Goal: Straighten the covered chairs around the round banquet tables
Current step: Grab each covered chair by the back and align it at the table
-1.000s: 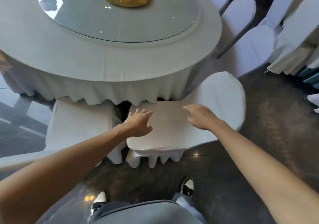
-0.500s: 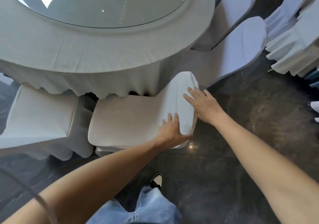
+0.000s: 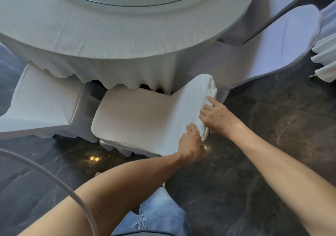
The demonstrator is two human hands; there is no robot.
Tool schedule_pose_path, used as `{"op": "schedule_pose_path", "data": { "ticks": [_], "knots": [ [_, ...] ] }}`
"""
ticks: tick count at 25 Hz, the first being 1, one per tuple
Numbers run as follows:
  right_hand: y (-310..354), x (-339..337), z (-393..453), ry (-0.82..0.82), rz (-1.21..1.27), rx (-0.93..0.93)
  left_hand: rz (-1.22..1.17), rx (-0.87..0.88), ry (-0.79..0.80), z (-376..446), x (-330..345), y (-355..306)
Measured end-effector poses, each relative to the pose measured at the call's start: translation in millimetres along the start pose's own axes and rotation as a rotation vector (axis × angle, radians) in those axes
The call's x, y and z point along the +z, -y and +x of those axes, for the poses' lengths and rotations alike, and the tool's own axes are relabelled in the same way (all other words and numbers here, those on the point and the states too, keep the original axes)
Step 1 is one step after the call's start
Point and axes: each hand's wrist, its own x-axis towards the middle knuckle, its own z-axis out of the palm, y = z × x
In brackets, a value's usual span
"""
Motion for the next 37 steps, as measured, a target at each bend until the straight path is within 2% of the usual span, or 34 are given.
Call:
{"op": "schedule_pose_path", "data": {
  "ticks": [6,10,13,20,26,30,37],
  "knots": [
    [43.8,-13.7,-18.2,-0.003,0.110,0.049,0.085,0.138,0.149,-37.0,-7.2,42.5],
    [84.5,-39.9,10.7,-0.003,0.224,0.130,0.164,0.272,0.217,-45.1,-51.5,99.8],
    [117.4,-66.6,53.2,0.030,0.333,0.231,0.201,0.287,0.221,-46.6,-95.8,154.2],
    [192.8,-129.9,168.7,0.085,0.434,0.387,0.262,0.311,0.002,-68.5,-197.6,266.8],
    [238.4,-175.6,245.9,0.103,0.521,0.464,0.228,0.271,-0.118,-82.0,-247.0,340.6],
    [264.8,-194.1,278.0,0.115,0.620,0.465,0.192,0.251,-0.229,-96.9,-264.8,375.2],
    [292.5,-214.7,311.6,0.157,0.680,0.488,0.309,0.202,-0.381,-137.0,-309.2,425.7]
  ]
}}
